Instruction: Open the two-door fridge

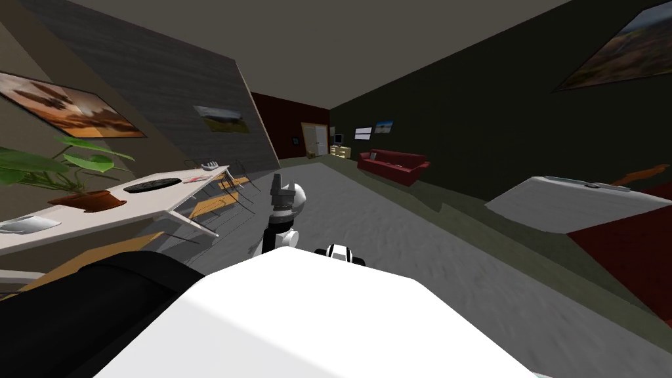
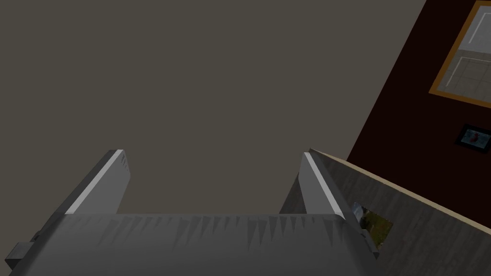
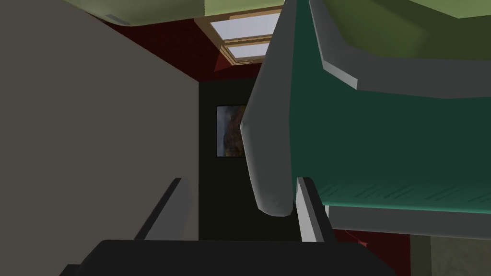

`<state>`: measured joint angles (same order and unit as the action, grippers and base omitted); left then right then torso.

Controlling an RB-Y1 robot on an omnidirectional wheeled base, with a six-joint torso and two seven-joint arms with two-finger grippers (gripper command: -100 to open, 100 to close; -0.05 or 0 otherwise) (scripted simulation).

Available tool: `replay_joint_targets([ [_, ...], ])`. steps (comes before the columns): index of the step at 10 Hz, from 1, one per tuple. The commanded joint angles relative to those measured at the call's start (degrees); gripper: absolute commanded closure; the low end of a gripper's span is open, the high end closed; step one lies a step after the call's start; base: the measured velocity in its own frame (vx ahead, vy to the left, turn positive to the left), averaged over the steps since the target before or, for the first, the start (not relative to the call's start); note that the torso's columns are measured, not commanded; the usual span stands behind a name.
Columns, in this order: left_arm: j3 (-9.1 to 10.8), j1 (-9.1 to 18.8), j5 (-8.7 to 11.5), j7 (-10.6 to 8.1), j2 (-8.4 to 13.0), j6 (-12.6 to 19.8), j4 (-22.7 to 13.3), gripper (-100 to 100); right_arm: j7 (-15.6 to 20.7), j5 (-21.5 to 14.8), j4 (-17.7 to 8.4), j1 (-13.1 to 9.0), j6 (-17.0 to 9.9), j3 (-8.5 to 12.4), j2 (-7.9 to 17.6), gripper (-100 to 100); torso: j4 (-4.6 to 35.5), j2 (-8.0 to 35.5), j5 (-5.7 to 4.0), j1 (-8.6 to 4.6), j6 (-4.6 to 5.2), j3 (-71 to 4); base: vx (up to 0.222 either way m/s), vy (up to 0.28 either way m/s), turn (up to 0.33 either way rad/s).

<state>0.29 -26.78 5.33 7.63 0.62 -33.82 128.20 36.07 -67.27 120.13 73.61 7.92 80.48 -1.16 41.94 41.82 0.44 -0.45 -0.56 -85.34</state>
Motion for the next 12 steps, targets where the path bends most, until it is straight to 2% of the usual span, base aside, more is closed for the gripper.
replay_joint_targets([
  [1,0.00,0.01,0.00,0.00,0.00,0.00,0.00,0,0.38,0.02,-2.20,0.19,-1.79,1.01,1.00,100,0.02,0.15,0.13,0.10,0.06,0.06,0.332,-0.005,-0.043],
  [2,0.01,0.00,0.00,0.00,0.01,0.00,0.00,0,0.36,-0.03,-3.61,0.66,-2.69,1.02,1.17,100,-0.02,-0.05,0.09,-0.02,0.09,-0.04,0.431,0.014,-0.071],
  [3,0.01,-0.01,0.00,0.00,0.01,0.00,0.00,0,0.36,-0.03,-3.61,0.66,-2.69,1.02,1.17,100,-0.13,-0.34,0.08,-0.02,0.04,-0.25,0.384,0.050,-0.025],
  [6,0.00,0.02,0.00,0.00,0.00,0.00,0.00,0,0.34,-0.08,-5.01,1.13,-3.60,1.03,1.34,100,0.11,0.36,0.28,0.67,0.30,0.27,0.201,0.039,-0.002],
  [7,0.00,0.02,0.00,0.00,0.00,0.00,0.00,0,0.91,-0.13,-5.33,0.22,-2.04,0.77,0.69,100,0.05,0.26,0.34,0.81,0.31,0.18,0.084,0.012,-0.015],
  [8,0.00,0.03,0.00,0.00,0.00,0.01,0.00,0,0.66,-0.09,-7.01,0.90,-3.05,0.12,0.73,100,0.11,0.46,0.37,0.97,0.37,0.30,0.197,-0.046,-0.049],
  [11,0.01,0.00,0.00,0.00,0.01,0.00,0.00,0,0.57,0.01,-8.54,1.57,-3.91,0.04,0.90,100,-0.04,-0.22,-0.03,0.37,0.26,0.00,0.279,-0.048,-0.033],
  [12,0.01,0.01,0.00,0.00,0.01,0.00,0.00,0,0.49,0.10,-10.07,2.23,-4.76,-0.03,1.07,100,-0.04,-0.06,0.00,0.37,0.18,0.03,0.316,-0.043,-0.028],
])
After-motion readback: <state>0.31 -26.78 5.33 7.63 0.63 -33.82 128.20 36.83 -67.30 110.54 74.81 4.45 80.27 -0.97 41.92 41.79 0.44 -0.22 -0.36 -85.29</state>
